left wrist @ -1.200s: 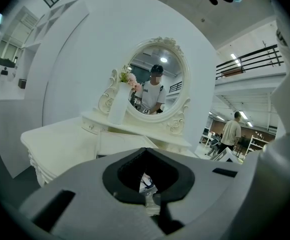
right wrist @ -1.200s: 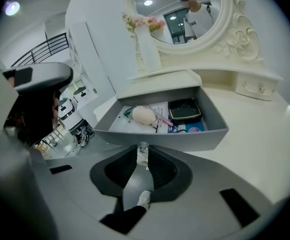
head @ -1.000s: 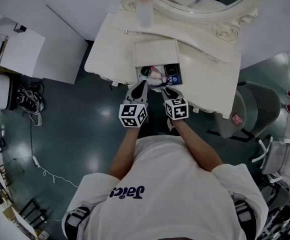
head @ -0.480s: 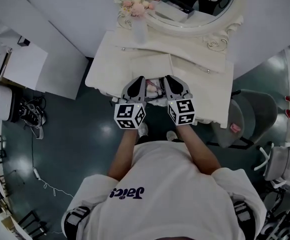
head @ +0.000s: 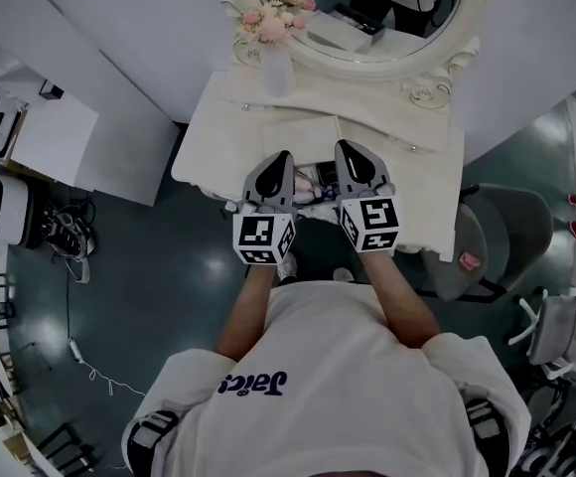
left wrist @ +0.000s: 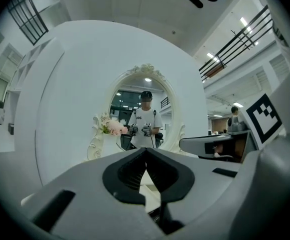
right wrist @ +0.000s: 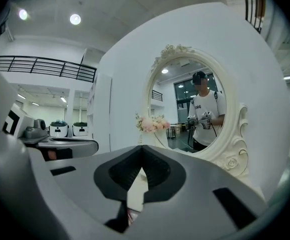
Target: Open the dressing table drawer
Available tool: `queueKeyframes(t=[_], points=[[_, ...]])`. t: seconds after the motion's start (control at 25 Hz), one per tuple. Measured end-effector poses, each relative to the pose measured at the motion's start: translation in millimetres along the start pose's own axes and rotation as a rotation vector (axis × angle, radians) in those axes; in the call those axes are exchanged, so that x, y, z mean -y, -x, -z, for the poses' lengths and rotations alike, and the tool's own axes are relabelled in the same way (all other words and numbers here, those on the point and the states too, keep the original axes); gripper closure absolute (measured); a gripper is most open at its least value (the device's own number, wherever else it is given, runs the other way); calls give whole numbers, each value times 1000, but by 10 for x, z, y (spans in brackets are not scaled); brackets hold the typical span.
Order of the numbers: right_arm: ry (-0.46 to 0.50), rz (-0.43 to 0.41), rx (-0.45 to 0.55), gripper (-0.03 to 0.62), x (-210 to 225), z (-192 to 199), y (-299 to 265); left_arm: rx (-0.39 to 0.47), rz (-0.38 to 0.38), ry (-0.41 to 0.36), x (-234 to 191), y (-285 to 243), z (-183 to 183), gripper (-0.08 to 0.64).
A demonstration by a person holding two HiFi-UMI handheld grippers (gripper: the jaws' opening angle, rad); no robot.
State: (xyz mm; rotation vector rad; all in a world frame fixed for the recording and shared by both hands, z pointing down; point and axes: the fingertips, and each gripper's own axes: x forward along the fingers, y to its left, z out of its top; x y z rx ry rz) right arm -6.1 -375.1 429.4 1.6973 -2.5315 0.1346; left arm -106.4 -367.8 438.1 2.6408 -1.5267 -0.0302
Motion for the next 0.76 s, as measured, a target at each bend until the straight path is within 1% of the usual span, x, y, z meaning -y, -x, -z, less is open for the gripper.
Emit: queueKeyframes(t=[0.2,0.44,0.6,0.76], points=[[-7,10,10,583,59,6,-45,2,-3,4,0,-20,5,545],[-9,14,1,583,61,37,-87,-19,-4,29,-56,-54,51,545],[-12,19,-12,583,88,90,-120,-50,1,28,-52,-92,175,545],[-8,30,-19,583,153,122,-158,-82,21,28,-27,-158,329,545]])
